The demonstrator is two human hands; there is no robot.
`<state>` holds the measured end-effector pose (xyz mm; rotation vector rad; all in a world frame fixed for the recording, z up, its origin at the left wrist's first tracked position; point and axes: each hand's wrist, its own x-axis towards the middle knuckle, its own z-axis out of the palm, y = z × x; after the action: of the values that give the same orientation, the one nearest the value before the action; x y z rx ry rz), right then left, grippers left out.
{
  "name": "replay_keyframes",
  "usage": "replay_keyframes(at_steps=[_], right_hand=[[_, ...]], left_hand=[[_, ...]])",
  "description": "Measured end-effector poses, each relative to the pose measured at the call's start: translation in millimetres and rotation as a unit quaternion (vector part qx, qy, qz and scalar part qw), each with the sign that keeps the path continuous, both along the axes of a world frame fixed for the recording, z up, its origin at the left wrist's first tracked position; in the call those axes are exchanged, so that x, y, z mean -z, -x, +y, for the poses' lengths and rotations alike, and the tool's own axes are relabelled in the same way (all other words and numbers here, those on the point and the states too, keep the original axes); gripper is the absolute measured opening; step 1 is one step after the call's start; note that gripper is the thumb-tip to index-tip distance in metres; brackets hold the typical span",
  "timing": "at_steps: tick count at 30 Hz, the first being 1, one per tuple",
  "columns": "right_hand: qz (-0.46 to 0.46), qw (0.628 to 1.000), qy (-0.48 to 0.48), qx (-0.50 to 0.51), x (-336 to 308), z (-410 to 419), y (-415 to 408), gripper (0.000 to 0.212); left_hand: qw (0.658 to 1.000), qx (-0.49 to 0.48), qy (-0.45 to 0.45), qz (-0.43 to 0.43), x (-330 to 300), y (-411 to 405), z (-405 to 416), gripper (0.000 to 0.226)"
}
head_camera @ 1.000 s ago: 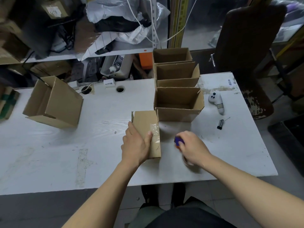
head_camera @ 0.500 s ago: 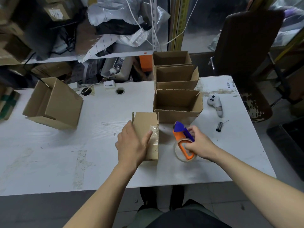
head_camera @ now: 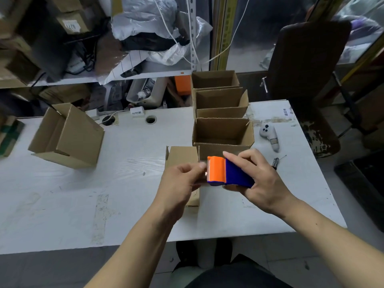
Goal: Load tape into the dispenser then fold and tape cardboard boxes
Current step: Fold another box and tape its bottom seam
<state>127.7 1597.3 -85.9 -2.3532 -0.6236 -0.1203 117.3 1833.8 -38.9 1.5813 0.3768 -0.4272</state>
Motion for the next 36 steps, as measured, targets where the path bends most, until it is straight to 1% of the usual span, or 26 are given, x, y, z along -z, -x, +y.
replay_keyframes(at_steps=[2,3,5,6,8,11,13,15,16,17,18,19,20,21,22,23,24,25,26,27,28,29,31,33,34,36], right_hand=[[-0.060,0.997,0.039,-0.006,2,1,-1,0.078],[-0.082,0.995,0.057,-0.007,3,2,-1,0.081],[-0.105,0.991,0.082,-0.008,6,5,0,0.085],[-0.114,0.989,0.092,-0.009,7,6,0,0.085],[-0.129,0.985,0.112,-0.015,9,6,-1,0.084],[-0.141,0.980,0.137,-0.021,14,-7,-4,0.084],[-0.136,0.979,0.154,0.001,21,-26,-7,0.089],[-0.131,0.975,0.180,0.025,27,-40,-9,0.096],[-0.141,0.971,0.192,0.032,29,-42,-9,0.093],[-0.159,0.966,0.203,0.033,29,-38,-7,0.086],[-0.183,0.959,0.216,0.032,31,-29,-4,0.078],[-0.196,0.952,0.234,0.035,32,-18,-2,0.073],[-0.180,0.947,0.262,0.048,33,-5,-2,0.073],[-0.123,0.944,0.299,0.072,37,5,-6,0.076],[-0.043,0.936,0.335,0.100,43,11,-11,0.078],[0.052,0.925,0.357,0.121,48,11,-17,0.076],[0.152,0.914,0.352,0.128,55,6,-24,0.071],[0.244,0.910,0.309,0.128,63,-1,-30,0.067],[0.318,0.910,0.235,0.127,67,-7,-32,0.065],[0.362,0.909,0.166,0.123,74,-9,-31,0.063],[0.385,0.907,0.121,0.117,79,-10,-29,0.060],[0.397,0.904,0.111,0.113,84,-8,-26,0.057],[0.401,0.901,0.127,0.110,98,-5,-17,0.050],[0.402,0.902,0.100,0.120,111,-7,-11,0.040],[0.398,0.904,0.088,0.127,116,-8,-9,0.039],[0.378,0.908,0.111,0.142,117,-8,-9,0.038]], left_hand=[[0.997,-0.026,-0.055,-0.037,7,1,-1,0.024],[0.994,-0.033,-0.094,-0.054,10,1,-1,0.023],[0.983,-0.032,-0.164,-0.077,12,3,-3,0.022],[0.979,-0.031,-0.182,-0.086,14,5,-3,0.020],[0.974,-0.034,-0.196,-0.106,17,7,-2,0.016],[0.971,-0.056,-0.208,-0.106,16,3,12,0.017],[0.968,-0.079,-0.214,-0.105,11,-3,28,0.018],[0.963,-0.082,-0.232,-0.109,7,-5,38,0.017],[0.960,-0.075,-0.243,-0.116,7,-5,38,0.017],[0.955,-0.063,-0.261,-0.126,8,-3,32,0.017],[0.941,-0.039,-0.298,-0.154,8,0,24,0.017],[0.914,0.000,-0.348,-0.208,9,2,11,0.015],[0.891,0.044,-0.380,-0.246,4,5,-6,0.013],[0.871,0.089,-0.399,-0.272,5,7,-22,0.015],[0.846,0.131,-0.423,-0.298,5,5,-31,0.015],[0.839,0.155,-0.430,-0.296,1,0,-35,0.012],[0.831,0.153,-0.449,-0.290,-2,-6,-33,0.017],[0.856,0.148,-0.428,-0.249,-6,-12,-27,0.024],[0.883,0.139,-0.400,-0.203,-9,-16,-21,0.027],[0.896,0.132,-0.384,-0.180,-11,-19,-15,0.027],[0.906,0.123,-0.367,-0.173,-15,-22,-9,0.026],[0.916,0.114,-0.344,-0.171,-19,-24,-6,0.025],[0.932,0.113,-0.306,-0.158,-23,-25,-3,0.025],[0.947,0.107,-0.271,-0.135,-23,-25,-1,0.026],[0.953,0.106,-0.254,-0.129,-24,-25,-1,0.025],[0.957,0.109,-0.233,-0.132,-26,-24,1,0.025]])
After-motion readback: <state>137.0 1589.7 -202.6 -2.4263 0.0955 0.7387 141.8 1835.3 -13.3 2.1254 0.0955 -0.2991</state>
